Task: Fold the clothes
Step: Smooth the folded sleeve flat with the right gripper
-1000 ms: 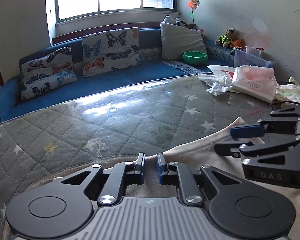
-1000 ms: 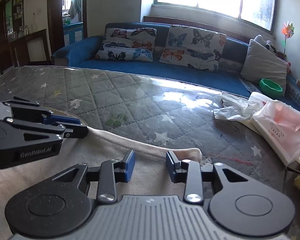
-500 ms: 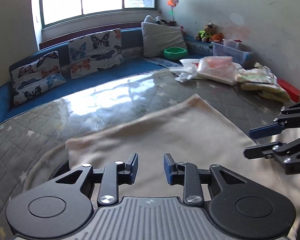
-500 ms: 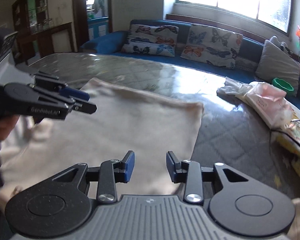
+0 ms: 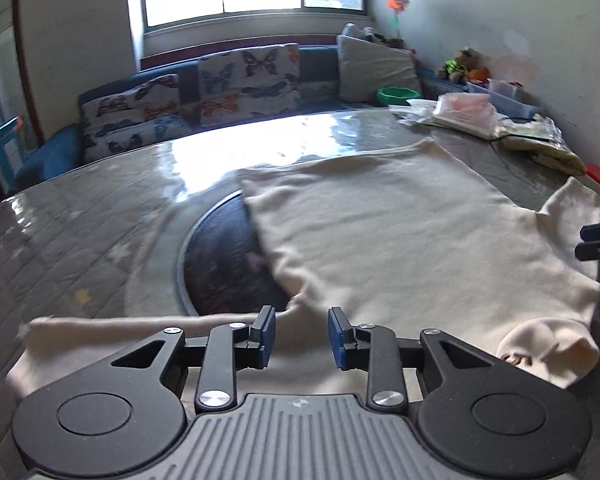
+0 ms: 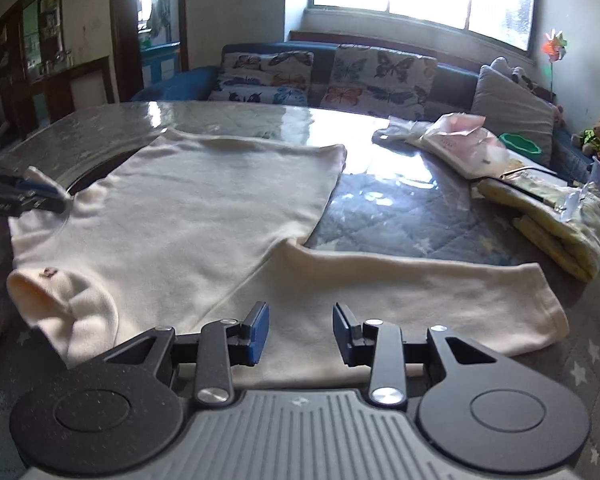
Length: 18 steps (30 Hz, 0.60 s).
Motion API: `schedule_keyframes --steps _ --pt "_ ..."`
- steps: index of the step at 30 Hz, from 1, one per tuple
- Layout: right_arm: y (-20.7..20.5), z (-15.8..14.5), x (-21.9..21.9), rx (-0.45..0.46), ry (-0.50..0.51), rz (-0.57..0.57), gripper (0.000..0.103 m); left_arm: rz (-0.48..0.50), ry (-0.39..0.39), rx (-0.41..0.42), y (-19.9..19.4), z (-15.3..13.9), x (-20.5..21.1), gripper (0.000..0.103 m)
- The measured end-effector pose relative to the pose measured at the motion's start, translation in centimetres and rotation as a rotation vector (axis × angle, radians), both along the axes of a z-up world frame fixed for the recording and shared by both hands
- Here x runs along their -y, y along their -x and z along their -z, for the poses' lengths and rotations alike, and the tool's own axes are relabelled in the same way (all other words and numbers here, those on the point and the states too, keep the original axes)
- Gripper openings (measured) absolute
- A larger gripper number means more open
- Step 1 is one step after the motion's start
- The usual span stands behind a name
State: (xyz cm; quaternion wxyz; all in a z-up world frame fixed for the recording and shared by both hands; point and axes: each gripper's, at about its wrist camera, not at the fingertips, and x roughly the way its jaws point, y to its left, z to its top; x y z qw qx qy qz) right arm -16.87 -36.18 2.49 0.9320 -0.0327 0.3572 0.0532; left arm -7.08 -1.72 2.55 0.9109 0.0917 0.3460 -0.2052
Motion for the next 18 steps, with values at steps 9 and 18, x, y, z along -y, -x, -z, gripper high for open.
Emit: schedule_keyframes --steps 9,18 --pt "-1.6 1.3 3.4 0.005 -0.027 0.117 0.040 -0.147 -0.013 -0.003 0.2 0.7 -5.3 0.033" --pt "-1.0 1.9 8.3 0.025 -0.057 0.308 0.044 -0.117 0.023 -0.021 0.5 -0.7 -4.4 0.039"
